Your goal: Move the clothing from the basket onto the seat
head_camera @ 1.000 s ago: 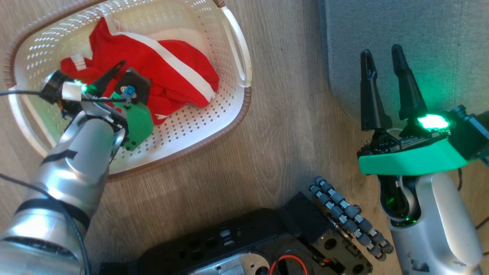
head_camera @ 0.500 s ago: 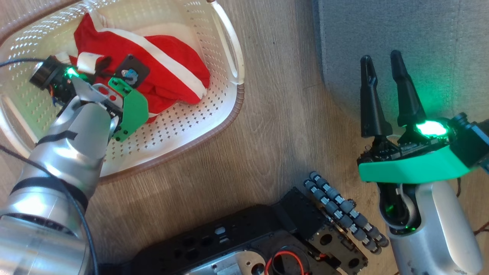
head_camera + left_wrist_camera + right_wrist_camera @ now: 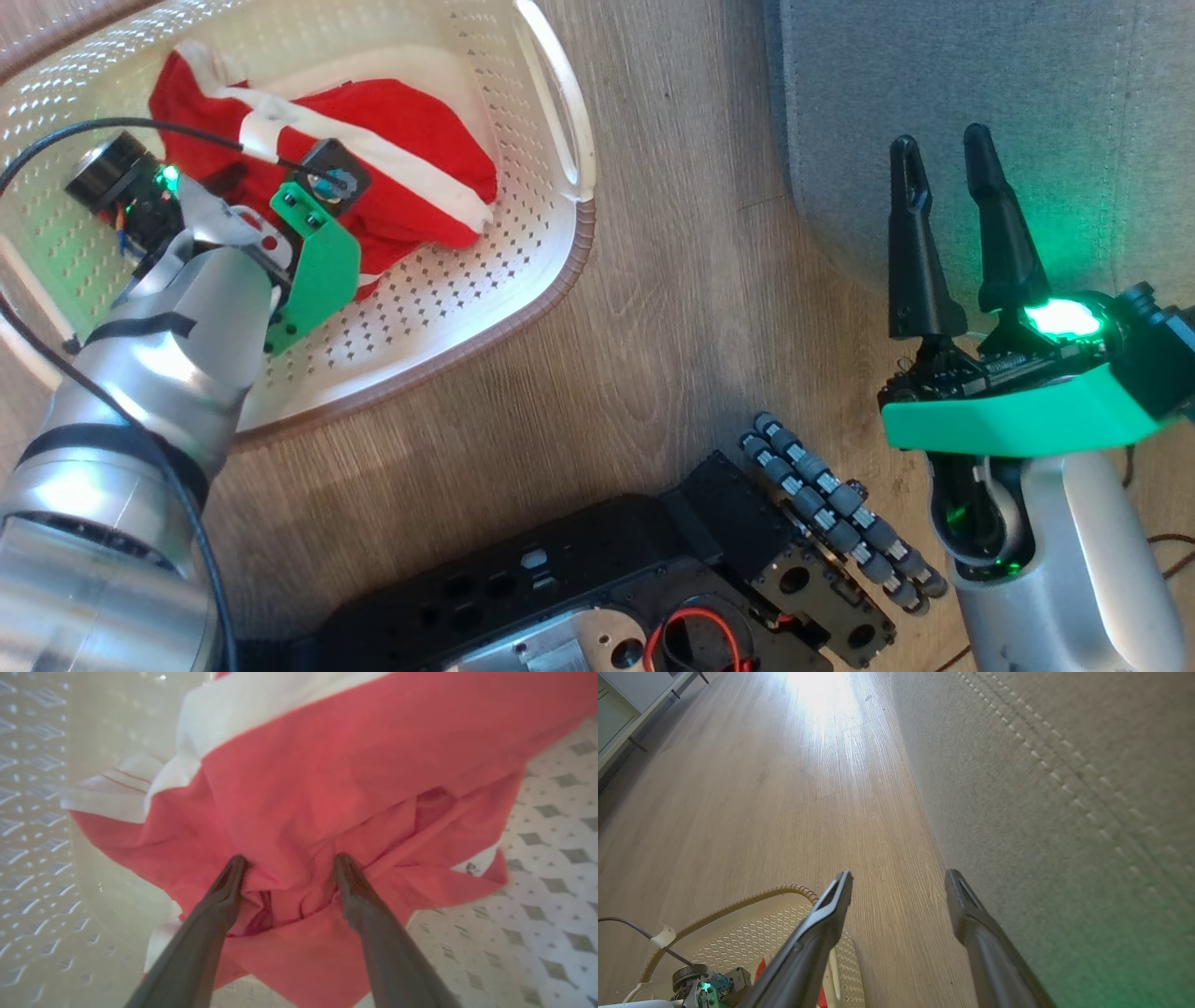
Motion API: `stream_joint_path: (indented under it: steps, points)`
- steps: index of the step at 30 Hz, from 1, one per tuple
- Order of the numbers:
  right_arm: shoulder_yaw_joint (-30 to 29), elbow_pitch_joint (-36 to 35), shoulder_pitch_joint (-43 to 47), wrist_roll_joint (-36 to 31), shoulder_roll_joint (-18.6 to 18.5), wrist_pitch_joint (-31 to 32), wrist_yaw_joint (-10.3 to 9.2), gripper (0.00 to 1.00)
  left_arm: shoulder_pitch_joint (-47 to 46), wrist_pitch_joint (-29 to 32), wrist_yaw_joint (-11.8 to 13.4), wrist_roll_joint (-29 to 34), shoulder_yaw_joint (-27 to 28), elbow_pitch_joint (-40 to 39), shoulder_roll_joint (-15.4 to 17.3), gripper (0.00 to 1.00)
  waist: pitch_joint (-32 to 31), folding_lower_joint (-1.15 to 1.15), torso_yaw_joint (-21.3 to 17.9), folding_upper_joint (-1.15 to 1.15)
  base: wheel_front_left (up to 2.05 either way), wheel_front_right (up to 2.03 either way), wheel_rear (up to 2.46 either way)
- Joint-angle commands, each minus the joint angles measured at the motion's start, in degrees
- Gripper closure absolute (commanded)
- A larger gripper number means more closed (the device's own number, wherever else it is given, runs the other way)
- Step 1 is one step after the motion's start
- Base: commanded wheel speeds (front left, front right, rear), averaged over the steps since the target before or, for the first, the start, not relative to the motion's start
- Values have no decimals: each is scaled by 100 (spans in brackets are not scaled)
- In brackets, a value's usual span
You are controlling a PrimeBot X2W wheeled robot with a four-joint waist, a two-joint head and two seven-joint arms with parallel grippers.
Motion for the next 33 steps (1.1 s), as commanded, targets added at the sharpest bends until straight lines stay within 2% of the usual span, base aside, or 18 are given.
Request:
stream_joint_path:
  steps: [1,5,9,10,12,23,33]
  points:
    - [97,-157,391,0,-40,-36,-1,0,48,39,11,5,44,-35,134,0,4,0,1,0,0,0,0]
    - [103,-187,389,4,-40,-36,-1,0,18,224,12,8,-22,-34,154,0,25,0,20,0,0,0,0]
    - [176,-295,371,58,-40,-36,-1,0,52,437,-103,-258,148,-34,84,0,40,0,60,0,0,0,0]
    - [170,-313,374,74,-40,-36,-1,0,42,443,-107,-259,130,-34,75,36,47,0,67,0,0,0,0]
    - [173,-325,365,64,-40,-36,-1,0,21,427,-94,-239,78,-34,75,100,58,0,78,0,0,0,0]
    - [141,-318,193,66,-40,-36,-1,0,-6,278,-12,-429,80,-33,37,100,7,0,102,0,0,0,0]
    - [148,-120,-201,108,-40,-36,-1,0,46,-55,47,-738,213,-33,9,100,-327,0,34,0,0,0,0]
